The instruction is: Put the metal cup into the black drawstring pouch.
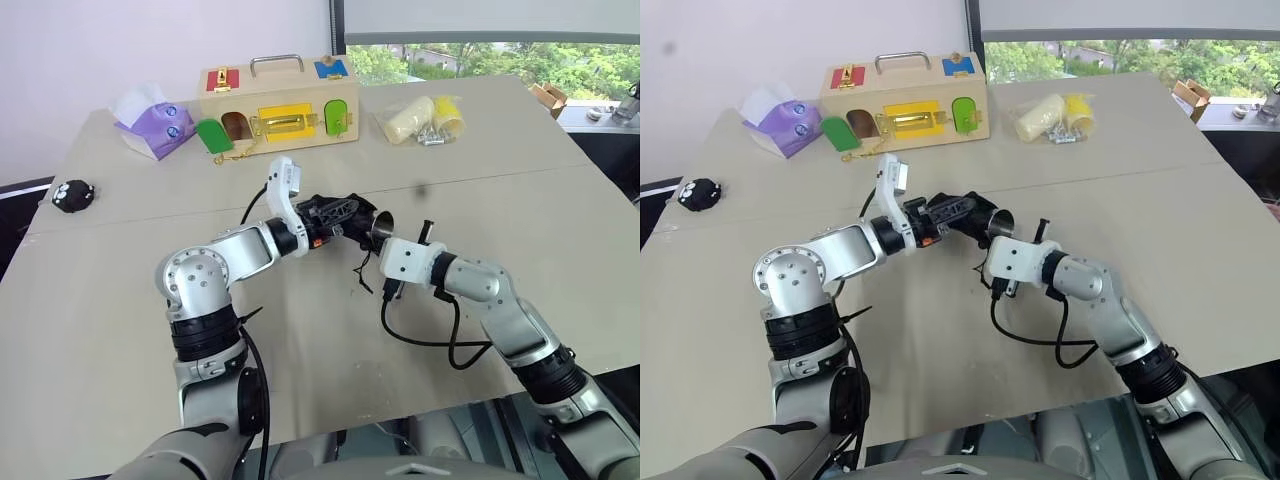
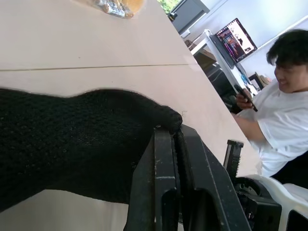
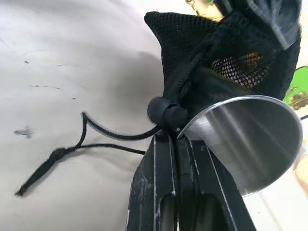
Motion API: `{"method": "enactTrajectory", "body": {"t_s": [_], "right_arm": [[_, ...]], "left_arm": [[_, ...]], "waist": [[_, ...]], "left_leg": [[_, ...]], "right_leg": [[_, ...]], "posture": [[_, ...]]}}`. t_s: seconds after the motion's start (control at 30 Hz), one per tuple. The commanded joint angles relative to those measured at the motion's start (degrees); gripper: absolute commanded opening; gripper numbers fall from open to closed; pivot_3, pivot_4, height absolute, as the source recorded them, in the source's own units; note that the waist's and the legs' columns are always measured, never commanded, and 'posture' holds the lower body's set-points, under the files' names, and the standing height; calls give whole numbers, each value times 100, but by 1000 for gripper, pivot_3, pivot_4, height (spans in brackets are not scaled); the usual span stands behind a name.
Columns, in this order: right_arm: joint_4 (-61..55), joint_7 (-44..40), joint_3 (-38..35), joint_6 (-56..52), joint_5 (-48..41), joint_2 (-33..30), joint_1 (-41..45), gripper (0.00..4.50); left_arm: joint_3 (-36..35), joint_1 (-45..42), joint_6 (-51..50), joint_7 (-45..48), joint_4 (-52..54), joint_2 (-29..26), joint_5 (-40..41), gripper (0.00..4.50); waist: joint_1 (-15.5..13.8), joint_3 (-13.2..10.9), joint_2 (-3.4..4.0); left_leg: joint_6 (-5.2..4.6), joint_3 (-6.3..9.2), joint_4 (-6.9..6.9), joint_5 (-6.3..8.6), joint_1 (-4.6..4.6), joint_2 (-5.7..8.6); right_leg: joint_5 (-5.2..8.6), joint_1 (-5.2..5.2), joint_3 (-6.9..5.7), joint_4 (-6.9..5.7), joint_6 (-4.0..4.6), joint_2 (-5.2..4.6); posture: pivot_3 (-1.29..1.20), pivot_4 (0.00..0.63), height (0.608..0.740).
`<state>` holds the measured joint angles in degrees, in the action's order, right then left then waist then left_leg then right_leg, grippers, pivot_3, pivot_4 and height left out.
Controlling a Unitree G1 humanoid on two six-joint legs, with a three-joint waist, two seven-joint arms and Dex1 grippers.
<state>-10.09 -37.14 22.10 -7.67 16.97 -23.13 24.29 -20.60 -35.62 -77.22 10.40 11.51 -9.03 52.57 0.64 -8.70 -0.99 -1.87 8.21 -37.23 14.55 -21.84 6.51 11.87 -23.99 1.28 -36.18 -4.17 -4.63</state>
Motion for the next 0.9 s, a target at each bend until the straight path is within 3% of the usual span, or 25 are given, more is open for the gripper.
{"method": "enactTrajectory", "body": {"t_s": [0.03, 0.67, 0.9], "right_arm": [[-22, 22, 124, 348, 223, -43, 262, 27], [1692, -207, 475, 1324, 584, 116, 1230, 27], [1342, 31, 162, 1606, 483, 7, 968, 3405]], "left_arm": [[63, -19, -15, 110, 221, -16, 276, 0], [195, 69, -10, -16, 347, 97, 600, 0], [124, 89, 216, -100, 79, -2, 430, 0]], "waist": [[-1, 0, 0], [6, 0, 0], [3, 0, -1]], "left_leg": [[0, 1, 0, 0, 0, 0], [1, -1, 1, -1, -1, 0], [1, -1, 0, -1, -1, 0]], "right_leg": [[0, 0, -1, 0, 0, 0], [0, 0, 1, 3, 1, 0], [0, 0, 1, 3, 0, 0]], "posture": [[0, 150, 740], [0, 150, 740], [0, 150, 740]]}}
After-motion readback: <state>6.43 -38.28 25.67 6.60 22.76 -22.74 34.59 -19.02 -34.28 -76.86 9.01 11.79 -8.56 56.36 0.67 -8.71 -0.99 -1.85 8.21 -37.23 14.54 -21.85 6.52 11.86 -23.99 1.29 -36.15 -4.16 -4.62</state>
